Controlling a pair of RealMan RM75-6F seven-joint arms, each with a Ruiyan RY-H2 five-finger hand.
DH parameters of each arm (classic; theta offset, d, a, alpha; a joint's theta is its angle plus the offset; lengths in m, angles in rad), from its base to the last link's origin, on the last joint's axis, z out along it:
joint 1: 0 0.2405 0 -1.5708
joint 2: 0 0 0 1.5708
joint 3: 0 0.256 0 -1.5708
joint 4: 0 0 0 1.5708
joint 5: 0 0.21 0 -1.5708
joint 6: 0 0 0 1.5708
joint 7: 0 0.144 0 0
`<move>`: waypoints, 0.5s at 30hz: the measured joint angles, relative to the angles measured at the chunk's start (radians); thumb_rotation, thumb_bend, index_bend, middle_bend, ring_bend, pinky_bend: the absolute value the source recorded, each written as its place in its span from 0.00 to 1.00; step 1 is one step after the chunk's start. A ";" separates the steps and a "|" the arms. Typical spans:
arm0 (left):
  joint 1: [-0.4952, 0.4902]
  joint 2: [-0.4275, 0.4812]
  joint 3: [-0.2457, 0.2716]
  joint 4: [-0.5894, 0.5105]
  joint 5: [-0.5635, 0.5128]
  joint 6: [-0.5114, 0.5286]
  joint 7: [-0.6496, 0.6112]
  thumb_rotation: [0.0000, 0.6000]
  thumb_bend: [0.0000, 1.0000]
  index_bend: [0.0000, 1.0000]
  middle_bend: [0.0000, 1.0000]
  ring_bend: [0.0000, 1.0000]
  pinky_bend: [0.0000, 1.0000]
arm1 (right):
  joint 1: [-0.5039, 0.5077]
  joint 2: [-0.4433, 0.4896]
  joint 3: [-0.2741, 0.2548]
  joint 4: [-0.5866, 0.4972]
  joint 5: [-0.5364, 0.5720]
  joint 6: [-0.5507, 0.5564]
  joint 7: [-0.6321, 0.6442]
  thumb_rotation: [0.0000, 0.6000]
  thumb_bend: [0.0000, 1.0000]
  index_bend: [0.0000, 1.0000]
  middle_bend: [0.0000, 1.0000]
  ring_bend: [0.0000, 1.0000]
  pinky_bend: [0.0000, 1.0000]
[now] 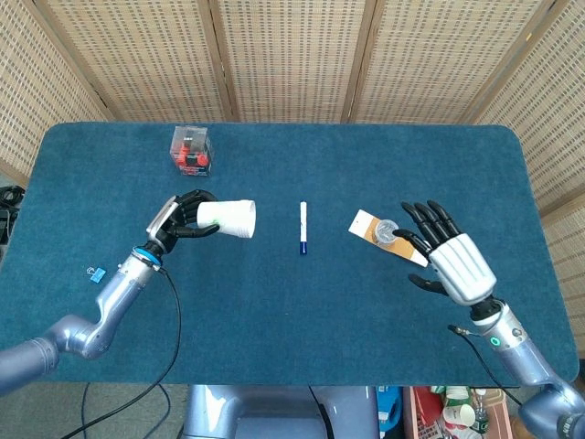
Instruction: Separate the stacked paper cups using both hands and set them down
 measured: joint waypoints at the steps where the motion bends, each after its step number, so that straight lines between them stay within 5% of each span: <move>1: -0.009 -0.006 -0.003 0.003 -0.002 -0.007 0.008 1.00 0.12 0.54 0.50 0.51 0.56 | 0.014 -0.006 0.005 0.001 -0.001 -0.008 0.000 1.00 0.08 0.31 0.02 0.00 0.05; 15: -0.165 -0.040 -0.053 0.072 0.026 -0.153 0.016 1.00 0.12 0.54 0.50 0.51 0.56 | 0.193 -0.145 0.086 0.026 0.064 -0.129 -0.060 1.00 0.13 0.38 0.04 0.00 0.09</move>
